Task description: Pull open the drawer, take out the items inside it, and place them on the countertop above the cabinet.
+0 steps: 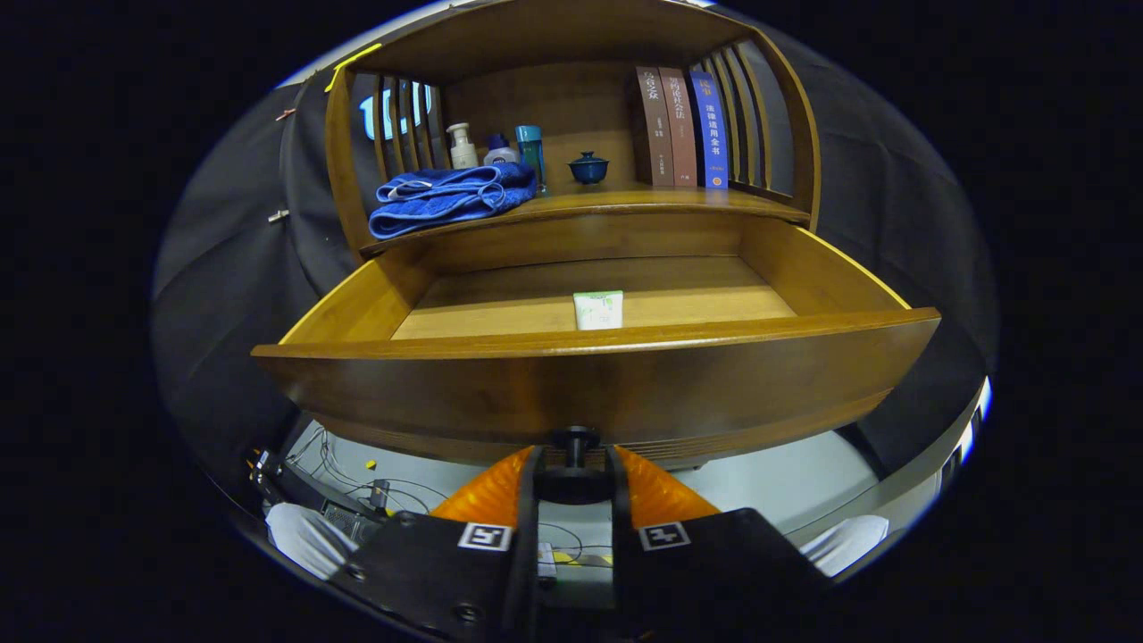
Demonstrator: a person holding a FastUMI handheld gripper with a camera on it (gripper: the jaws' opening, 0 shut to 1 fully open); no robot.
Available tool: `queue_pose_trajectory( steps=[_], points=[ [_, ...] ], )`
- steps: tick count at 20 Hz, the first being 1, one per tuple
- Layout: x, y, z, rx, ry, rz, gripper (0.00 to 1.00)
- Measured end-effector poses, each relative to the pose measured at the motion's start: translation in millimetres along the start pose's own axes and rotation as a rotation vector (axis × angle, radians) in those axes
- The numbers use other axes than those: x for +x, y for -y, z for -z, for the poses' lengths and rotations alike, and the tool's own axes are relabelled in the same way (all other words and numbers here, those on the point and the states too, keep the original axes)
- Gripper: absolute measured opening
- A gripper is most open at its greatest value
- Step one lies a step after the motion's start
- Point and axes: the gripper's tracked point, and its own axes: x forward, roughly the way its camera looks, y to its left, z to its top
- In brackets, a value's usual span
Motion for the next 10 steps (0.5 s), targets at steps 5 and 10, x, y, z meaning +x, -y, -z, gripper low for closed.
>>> queue_pose_trajectory(
  steps=[5, 10],
  points=[
    [-31, 8, 3, 0.023, -0.039, 0.036, 0.94],
    [-60, -2, -90, 0.054, 0.051, 0.001, 0.9]
  ],
)
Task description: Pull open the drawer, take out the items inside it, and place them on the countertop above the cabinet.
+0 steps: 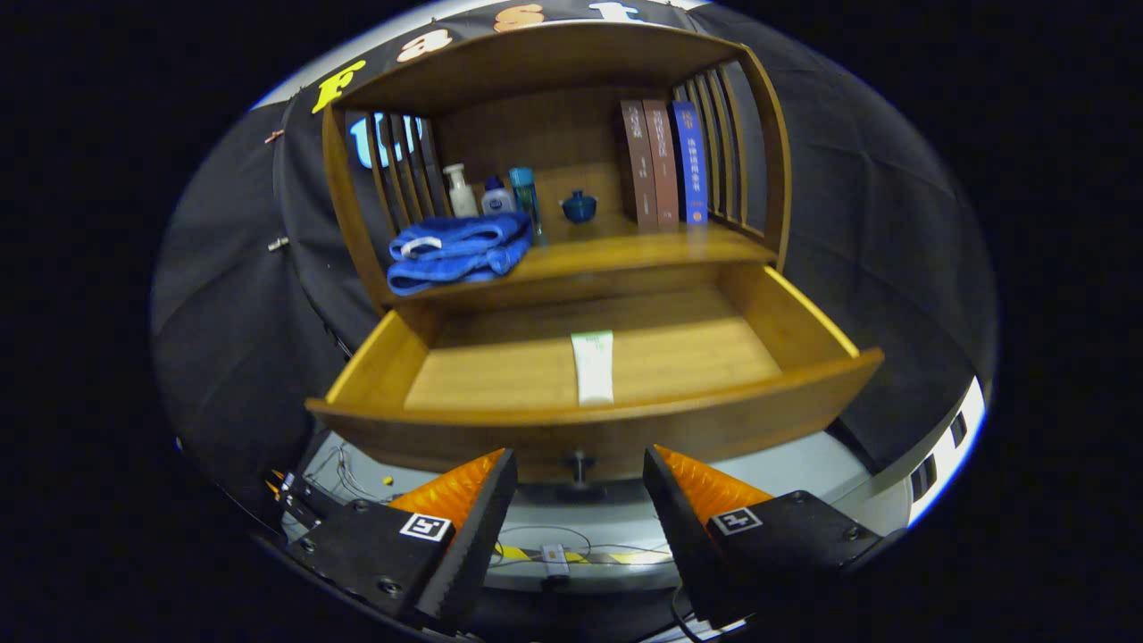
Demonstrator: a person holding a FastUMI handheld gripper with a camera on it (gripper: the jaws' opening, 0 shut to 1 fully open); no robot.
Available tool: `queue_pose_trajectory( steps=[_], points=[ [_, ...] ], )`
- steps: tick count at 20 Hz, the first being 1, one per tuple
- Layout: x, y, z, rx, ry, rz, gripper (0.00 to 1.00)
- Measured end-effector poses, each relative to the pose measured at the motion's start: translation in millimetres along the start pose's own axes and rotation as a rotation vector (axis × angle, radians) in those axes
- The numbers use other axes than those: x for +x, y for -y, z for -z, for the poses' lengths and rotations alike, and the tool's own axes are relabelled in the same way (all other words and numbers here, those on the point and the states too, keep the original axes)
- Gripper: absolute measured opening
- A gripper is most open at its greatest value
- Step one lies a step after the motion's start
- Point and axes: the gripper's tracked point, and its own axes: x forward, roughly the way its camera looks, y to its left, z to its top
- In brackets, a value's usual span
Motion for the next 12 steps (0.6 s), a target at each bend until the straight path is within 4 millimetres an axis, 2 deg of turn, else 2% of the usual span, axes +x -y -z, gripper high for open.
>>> queue_pose_trajectory(
  steps=[2, 4, 8, 11, 12],
  points=[
    [23, -4, -33, 0.022, -0.005, -0.035, 0.9],
    [54, -1, -44, 0.037, -0.082, -0.034, 0.9],
    [118, 1, -40, 0.025, -0.27, -0.01, 0.9],
    [151, 2, -21, -0.011, -0.417, 0.007, 0.9],
    [160, 4, -14, -0.035, -0.445, 0.019, 0.87]
  ],
)
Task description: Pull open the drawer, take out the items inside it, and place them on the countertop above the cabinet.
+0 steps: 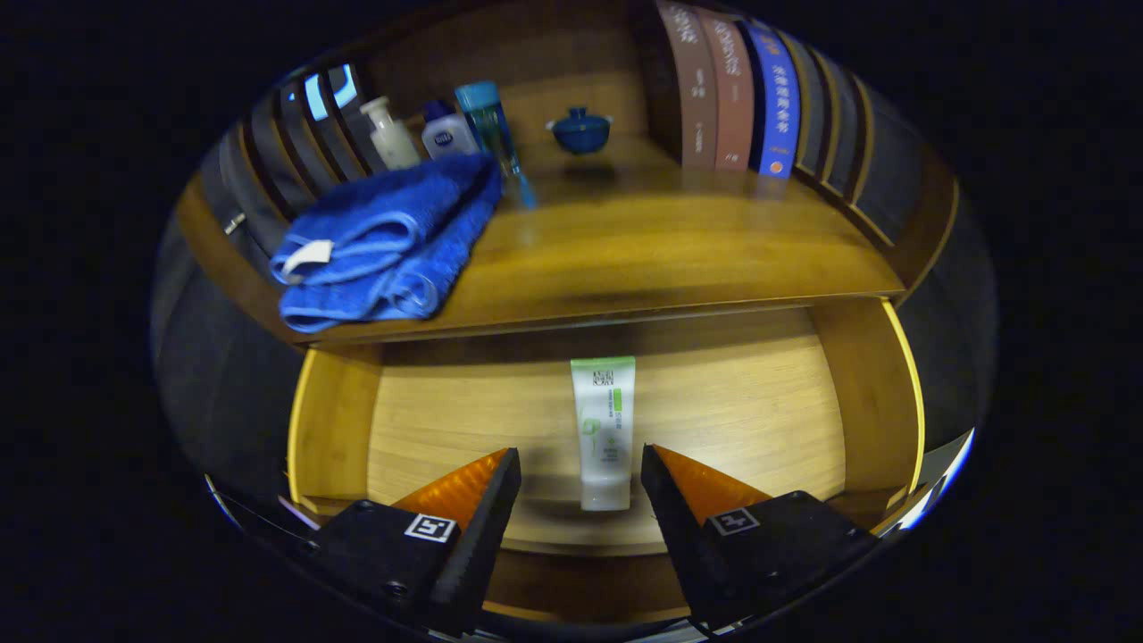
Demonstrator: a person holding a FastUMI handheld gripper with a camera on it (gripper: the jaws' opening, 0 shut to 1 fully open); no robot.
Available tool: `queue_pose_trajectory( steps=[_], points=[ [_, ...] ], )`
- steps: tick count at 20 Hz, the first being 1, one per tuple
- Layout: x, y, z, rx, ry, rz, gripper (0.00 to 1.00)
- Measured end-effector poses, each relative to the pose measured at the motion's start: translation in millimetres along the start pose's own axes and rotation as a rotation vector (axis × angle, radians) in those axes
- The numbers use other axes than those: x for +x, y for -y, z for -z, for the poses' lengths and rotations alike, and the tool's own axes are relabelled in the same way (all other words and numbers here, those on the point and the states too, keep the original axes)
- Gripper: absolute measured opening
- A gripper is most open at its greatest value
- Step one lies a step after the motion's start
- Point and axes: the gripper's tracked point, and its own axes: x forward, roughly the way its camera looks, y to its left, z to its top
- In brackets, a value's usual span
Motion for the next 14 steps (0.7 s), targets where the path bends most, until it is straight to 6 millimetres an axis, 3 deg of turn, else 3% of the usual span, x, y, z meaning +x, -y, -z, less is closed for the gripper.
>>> queue_pose_trajectory(
  steps=[4, 7, 11, 14],
  points=[
    [33, 4, 20, -0.009, -0.135, 0.043, 0.87],
    [45, 10, 34, -0.033, -0.2, 0.069, 0.78],
    [55, 18, 41, -0.019, -0.266, 0.096, 0.78],
    [52, 21, 33, -0.013, -0.263, 0.08, 0.58]
  ],
)
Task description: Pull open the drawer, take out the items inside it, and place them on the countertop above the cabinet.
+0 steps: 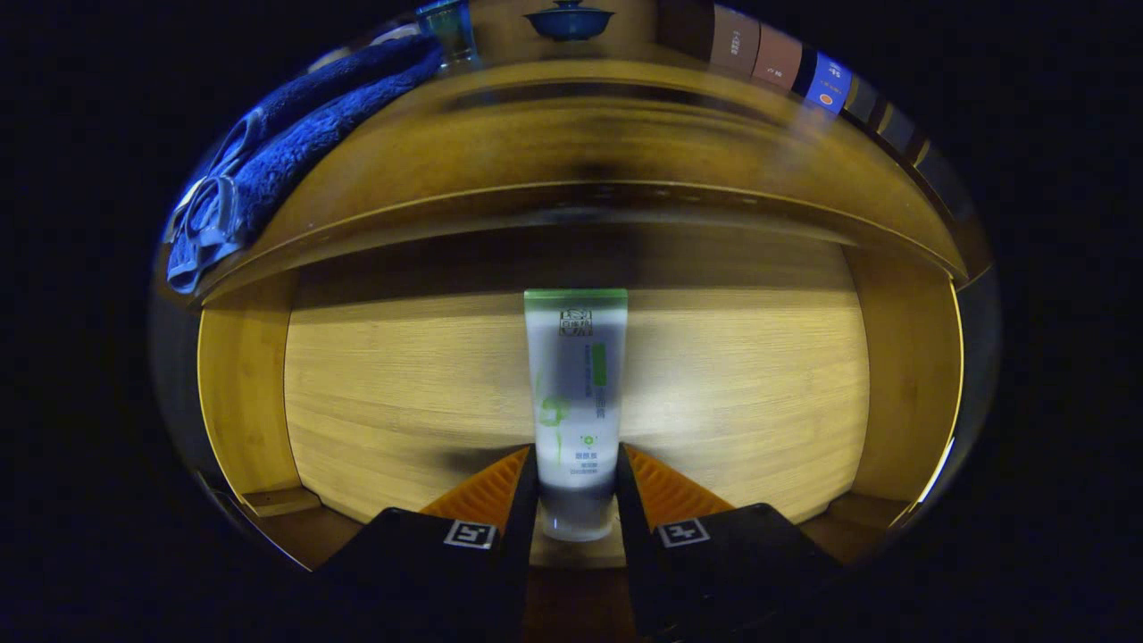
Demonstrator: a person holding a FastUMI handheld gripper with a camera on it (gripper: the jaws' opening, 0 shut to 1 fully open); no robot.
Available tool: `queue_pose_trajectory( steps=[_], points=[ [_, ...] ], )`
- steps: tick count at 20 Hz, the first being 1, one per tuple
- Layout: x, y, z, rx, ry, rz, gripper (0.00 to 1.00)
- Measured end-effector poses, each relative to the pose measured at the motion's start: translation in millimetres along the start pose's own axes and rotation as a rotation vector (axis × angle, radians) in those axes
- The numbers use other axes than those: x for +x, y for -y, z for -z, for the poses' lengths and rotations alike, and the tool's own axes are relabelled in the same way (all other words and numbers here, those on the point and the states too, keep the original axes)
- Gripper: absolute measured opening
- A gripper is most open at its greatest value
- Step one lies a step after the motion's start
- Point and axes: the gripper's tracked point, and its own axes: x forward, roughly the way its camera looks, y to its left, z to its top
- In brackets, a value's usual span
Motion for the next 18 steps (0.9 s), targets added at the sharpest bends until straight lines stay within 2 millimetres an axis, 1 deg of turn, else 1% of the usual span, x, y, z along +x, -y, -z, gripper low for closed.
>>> queue_pose_trajectory(
  steps=[1, 2, 4, 6, 7, 9, 15, 18],
  points=[
    [6, 0, 3, -0.007, -0.004, 0.002, 0.51],
    [5, 0, 4, -0.014, -0.005, 0.0, 0.45],
    [-1, 0, 11, -0.021, -0.011, -0.002, 0.36],
    [-10, 1, 14, -0.011, 0.006, -0.024, 0.36],
    [-17, -1, 12, -0.005, 0.026, -0.041, 0.36],
    [-40, -5, 10, 0.011, 0.082, -0.069, 0.36],
    [-90, -8, 15, 0.019, 0.193, -0.108, 0.36],
    [-117, -14, 11, 0.012, 0.247, -0.13, 0.36]
  ],
)
